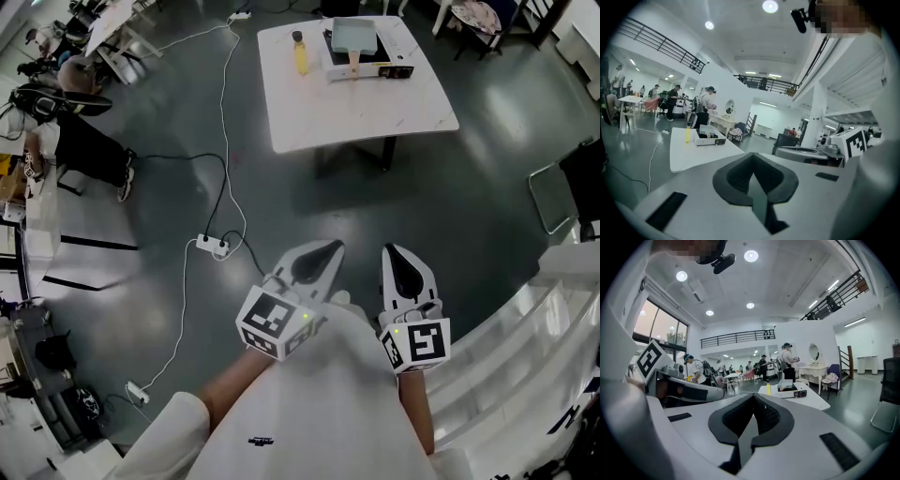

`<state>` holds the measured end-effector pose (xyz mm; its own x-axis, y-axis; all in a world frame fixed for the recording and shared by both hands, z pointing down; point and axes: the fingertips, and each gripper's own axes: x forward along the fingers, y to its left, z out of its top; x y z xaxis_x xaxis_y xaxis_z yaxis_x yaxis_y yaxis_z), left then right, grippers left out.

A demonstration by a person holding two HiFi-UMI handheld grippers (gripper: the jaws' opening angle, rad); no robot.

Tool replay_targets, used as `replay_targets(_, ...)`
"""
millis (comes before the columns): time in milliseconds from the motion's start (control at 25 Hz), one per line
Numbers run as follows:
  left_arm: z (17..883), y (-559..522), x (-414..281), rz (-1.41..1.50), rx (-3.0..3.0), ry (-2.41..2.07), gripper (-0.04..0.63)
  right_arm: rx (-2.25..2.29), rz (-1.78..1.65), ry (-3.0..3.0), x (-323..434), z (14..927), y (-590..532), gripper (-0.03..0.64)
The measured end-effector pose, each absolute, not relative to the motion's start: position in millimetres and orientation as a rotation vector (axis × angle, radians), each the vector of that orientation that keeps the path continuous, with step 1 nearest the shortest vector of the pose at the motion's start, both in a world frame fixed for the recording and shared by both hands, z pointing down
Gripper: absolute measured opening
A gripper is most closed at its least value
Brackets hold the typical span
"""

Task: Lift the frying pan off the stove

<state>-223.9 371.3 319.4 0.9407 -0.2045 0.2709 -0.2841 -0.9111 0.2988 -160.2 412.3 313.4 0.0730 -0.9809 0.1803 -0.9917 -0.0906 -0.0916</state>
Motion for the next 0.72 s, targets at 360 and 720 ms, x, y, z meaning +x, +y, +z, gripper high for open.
replay_targets(360, 317.8, 374.1, -212.5, 0.308, 2.775, -0.384, 0.002, 2.201, 0.361, -2.176, -150.3, 319.4, 417.8, -0.002)
replay_targets(720, 340.7, 331.4, -161.9, 0.361, 2.748, -0.365, 0.002, 2.201, 0.362, -2.150, -100.9, 327.5, 374.0, -0.002)
